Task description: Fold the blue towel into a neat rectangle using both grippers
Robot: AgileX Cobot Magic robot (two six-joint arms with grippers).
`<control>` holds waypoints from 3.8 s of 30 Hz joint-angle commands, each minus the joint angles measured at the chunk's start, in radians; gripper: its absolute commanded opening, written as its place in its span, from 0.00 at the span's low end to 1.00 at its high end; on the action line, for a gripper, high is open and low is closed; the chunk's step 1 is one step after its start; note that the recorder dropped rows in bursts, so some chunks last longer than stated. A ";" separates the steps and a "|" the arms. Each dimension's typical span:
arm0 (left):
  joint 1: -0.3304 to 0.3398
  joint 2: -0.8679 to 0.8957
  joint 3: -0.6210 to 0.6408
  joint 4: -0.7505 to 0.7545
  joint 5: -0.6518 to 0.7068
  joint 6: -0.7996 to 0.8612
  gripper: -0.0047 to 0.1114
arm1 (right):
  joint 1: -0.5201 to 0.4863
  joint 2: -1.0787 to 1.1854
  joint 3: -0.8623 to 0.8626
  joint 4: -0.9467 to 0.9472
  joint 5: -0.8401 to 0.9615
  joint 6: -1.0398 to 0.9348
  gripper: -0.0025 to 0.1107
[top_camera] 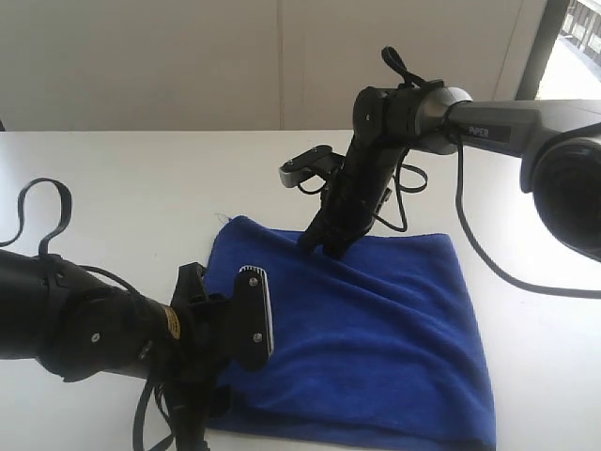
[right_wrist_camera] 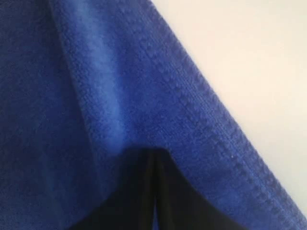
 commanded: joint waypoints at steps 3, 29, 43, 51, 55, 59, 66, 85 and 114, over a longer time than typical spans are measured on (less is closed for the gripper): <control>-0.008 -0.040 0.007 -0.007 0.070 0.076 0.63 | -0.004 0.015 -0.002 0.001 0.004 -0.013 0.02; -0.008 -0.021 0.007 -0.009 0.106 0.186 0.59 | -0.004 0.015 -0.002 0.001 -0.021 -0.013 0.02; -0.008 -0.021 0.007 -0.009 0.192 0.186 0.38 | -0.004 0.015 -0.002 0.001 -0.023 -0.013 0.02; -0.008 -0.020 0.007 -0.009 0.196 0.184 0.38 | -0.004 0.015 -0.002 0.001 -0.023 -0.013 0.02; -0.008 -0.010 0.007 -0.009 0.194 0.184 0.38 | -0.004 0.015 -0.002 0.001 -0.023 -0.013 0.02; -0.008 0.023 0.007 -0.009 0.194 0.186 0.35 | -0.004 0.015 -0.002 0.001 -0.023 -0.013 0.02; -0.008 0.033 0.007 -0.009 0.189 0.186 0.16 | -0.004 0.015 -0.002 0.001 -0.031 -0.013 0.02; -0.008 -0.048 0.007 -0.011 0.365 0.184 0.16 | -0.004 0.015 -0.002 0.001 -0.034 -0.013 0.02; -0.008 -0.342 -0.035 -0.067 0.511 -0.043 0.15 | -0.004 -0.177 -0.002 -0.190 -0.061 0.120 0.02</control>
